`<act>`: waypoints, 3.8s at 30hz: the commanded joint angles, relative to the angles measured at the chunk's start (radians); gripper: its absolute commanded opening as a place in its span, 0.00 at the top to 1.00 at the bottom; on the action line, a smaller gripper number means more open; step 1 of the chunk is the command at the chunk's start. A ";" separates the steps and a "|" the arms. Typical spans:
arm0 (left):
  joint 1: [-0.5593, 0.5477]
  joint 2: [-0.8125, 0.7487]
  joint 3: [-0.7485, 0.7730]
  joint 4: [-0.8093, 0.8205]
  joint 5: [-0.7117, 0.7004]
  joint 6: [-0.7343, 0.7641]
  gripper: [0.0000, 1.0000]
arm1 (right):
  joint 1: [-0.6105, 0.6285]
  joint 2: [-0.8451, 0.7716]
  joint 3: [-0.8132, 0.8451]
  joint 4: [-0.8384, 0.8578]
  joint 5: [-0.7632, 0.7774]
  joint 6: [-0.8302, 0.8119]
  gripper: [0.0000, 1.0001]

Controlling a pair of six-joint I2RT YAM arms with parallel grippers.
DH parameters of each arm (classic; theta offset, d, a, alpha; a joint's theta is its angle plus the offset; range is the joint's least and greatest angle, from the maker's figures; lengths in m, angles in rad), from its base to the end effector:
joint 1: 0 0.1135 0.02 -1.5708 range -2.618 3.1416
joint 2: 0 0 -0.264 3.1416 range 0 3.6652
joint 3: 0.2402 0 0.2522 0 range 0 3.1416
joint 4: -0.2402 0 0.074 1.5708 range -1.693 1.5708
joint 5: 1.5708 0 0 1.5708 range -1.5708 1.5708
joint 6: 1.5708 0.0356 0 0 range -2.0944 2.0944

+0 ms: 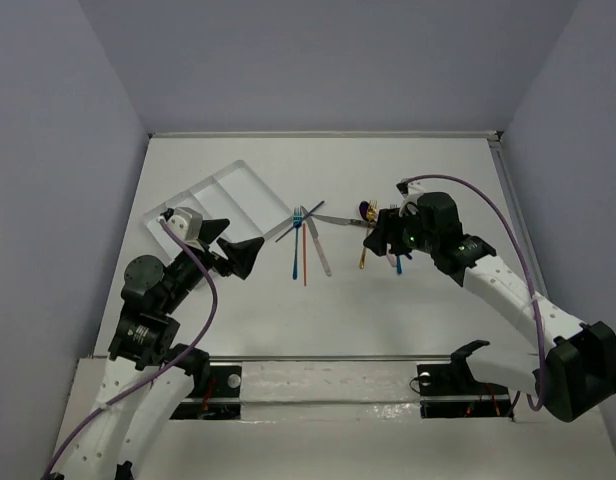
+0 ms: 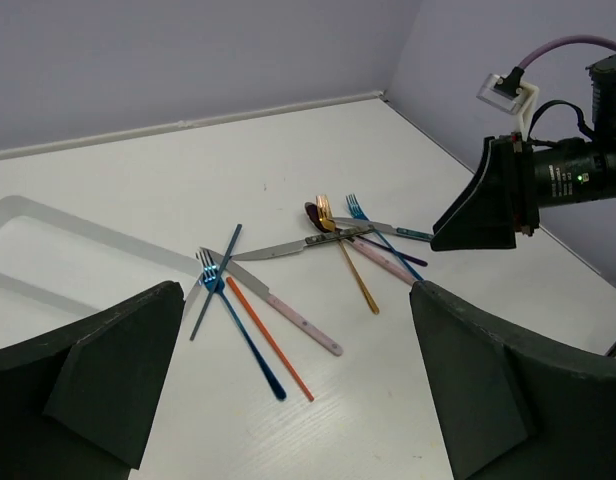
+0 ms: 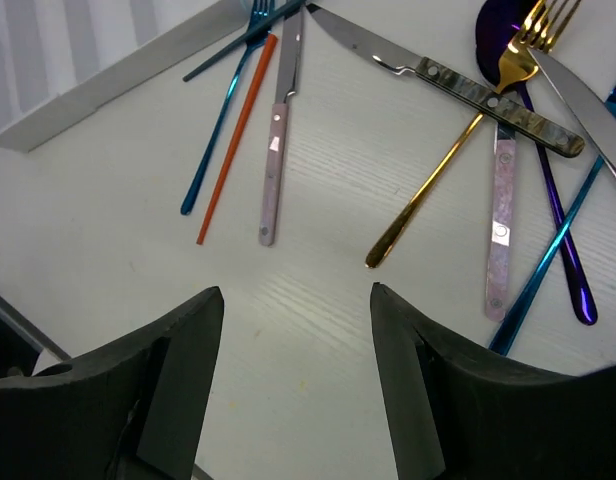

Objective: Sort the eating utensils into containers

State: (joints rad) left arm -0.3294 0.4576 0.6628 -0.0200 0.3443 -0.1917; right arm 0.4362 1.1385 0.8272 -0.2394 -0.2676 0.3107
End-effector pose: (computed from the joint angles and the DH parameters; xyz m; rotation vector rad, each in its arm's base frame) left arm 0.1063 -0.0490 0.3586 0.3887 1.3759 -0.6694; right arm 0.2256 0.1155 0.2786 -0.3005 2.1653 0.7181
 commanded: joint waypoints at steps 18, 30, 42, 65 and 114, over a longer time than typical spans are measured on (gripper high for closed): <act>0.006 -0.028 0.031 0.032 0.015 0.005 0.01 | 0.004 0.285 0.236 -0.107 0.347 -0.117 0.42; -0.003 -0.046 0.031 0.032 0.010 0.006 0.01 | -0.005 0.618 0.522 -0.224 0.208 -0.380 0.44; -0.003 -0.042 0.032 0.031 0.005 0.006 0.01 | 0.004 0.767 0.639 -0.248 0.159 -0.533 0.44; -0.003 -0.037 0.034 0.032 0.013 0.008 0.01 | 0.081 0.980 0.797 -0.305 0.211 -0.581 0.61; 0.015 -0.069 0.041 0.022 -0.102 -0.006 0.01 | 0.329 1.076 1.244 0.034 0.128 -0.196 1.00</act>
State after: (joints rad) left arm -0.3267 0.3996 0.6632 -0.0284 0.2691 -0.1925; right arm 0.7906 2.1017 1.8942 -0.3218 -0.0982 0.0360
